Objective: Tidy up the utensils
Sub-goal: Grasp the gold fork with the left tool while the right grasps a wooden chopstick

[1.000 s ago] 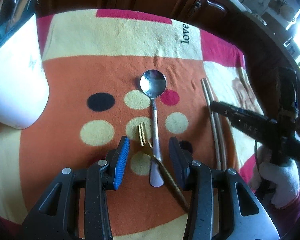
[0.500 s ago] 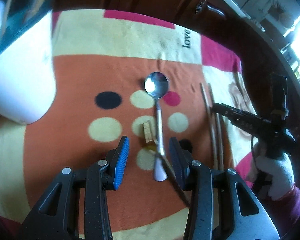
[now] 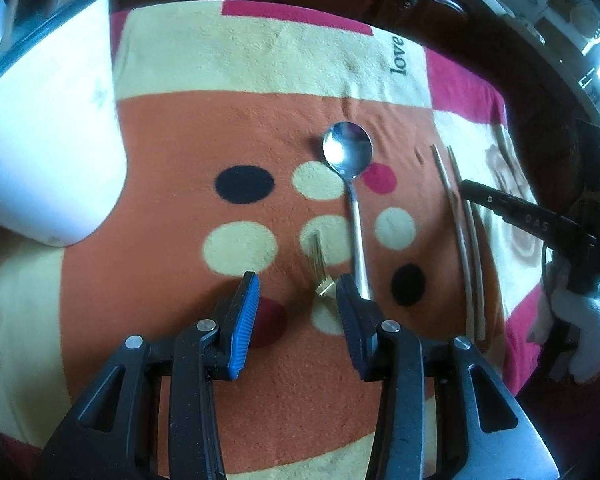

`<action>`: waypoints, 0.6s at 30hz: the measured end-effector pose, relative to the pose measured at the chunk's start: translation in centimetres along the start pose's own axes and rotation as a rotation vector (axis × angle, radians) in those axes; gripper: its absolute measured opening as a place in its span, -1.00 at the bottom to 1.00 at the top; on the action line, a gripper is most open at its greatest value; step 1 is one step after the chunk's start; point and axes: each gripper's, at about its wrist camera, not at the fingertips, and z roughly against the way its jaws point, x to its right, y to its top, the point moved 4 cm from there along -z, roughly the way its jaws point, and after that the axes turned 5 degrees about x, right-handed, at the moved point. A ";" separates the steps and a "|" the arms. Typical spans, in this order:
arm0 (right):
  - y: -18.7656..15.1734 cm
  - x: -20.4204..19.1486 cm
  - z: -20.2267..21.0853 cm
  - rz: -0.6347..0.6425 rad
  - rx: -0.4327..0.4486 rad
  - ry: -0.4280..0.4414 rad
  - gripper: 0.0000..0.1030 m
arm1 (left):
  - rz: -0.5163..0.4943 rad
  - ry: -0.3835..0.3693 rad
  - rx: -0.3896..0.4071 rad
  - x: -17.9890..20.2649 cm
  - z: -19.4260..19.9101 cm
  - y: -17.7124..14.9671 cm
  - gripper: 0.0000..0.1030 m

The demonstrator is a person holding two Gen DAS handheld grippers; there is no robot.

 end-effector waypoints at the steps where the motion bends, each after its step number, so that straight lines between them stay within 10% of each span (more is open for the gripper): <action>1: 0.1 0.1 0.0 -0.002 0.000 0.000 -0.52 | 0.002 -0.002 0.000 0.1 0.0 0.0 -0.24; 12: 0.9 -0.5 -0.8 0.037 -0.016 -0.004 -0.52 | 0.001 -0.028 0.002 1.1 -0.6 0.2 -0.25; 15: 1.1 -0.7 -1.1 0.048 -0.017 -0.009 -0.52 | -0.022 -0.025 -0.007 1.6 -0.9 0.0 -0.76; 18: 1.2 -1.4 -1.5 0.080 -0.012 -0.016 -0.75 | -0.041 -0.029 0.013 1.7 -0.9 -0.1 -0.86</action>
